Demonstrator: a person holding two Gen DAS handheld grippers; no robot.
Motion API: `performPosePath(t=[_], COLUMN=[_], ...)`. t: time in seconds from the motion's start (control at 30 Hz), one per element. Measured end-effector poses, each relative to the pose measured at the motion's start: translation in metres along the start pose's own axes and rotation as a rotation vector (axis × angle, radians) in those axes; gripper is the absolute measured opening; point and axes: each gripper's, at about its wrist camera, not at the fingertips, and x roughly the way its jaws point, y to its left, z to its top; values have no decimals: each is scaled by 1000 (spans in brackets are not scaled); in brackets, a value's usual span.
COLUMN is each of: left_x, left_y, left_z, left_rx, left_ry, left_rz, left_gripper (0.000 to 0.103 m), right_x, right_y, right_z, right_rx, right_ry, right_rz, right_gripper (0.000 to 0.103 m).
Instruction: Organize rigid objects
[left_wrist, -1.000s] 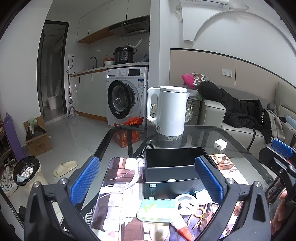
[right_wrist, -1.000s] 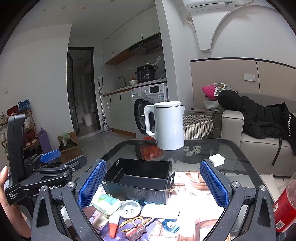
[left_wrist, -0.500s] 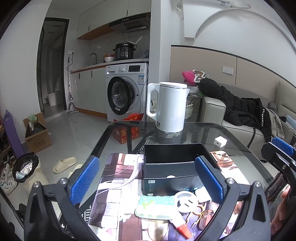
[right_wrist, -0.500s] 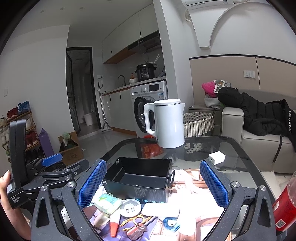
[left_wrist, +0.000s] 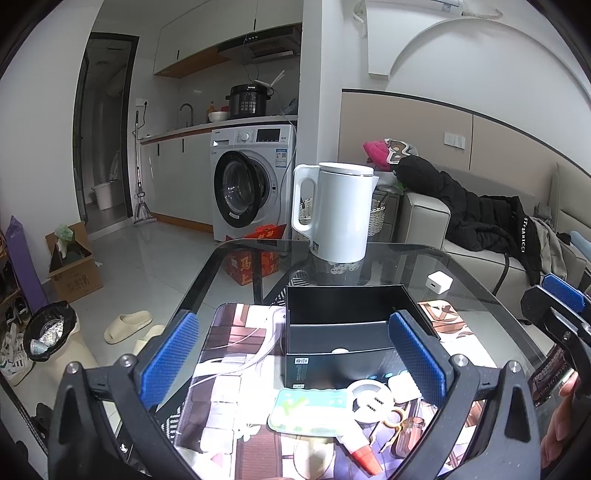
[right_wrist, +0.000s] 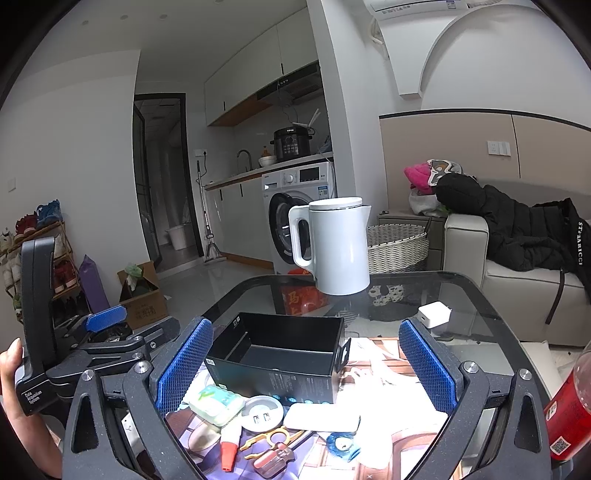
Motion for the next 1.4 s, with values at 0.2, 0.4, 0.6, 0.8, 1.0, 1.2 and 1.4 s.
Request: performPosePath(t=[0.2, 0.4, 0.6, 0.8, 1.0, 1.2, 1.4], left_x=[4, 10, 18, 27, 43, 60, 68], left_y=[1, 0, 2, -2, -3, -3, -1], left_z=[-1, -4, -8, -13, -25, -38, -43], left_rx=[-8, -4, -11, 11, 5, 7, -4], left_ry=[19, 50, 112, 170, 294, 399, 471], left_rz=[-2, -2, -27, -31, -53, -24, -15], left_gripper=[103, 103, 103, 103, 103, 103, 103], right_x=[0, 1, 5, 9, 16, 27, 43], right_y=[0, 2, 2, 3, 5, 6, 11], right_z=[0, -1, -2, -4, -8, -13, -22], right_rx=[0, 0, 4, -2, -9, -21, -72], right_ry=[0, 8, 25, 50, 95, 146, 262], right_rz=[0, 9, 18, 21, 27, 30, 46], right_gripper=[103, 103, 103, 103, 103, 103, 103])
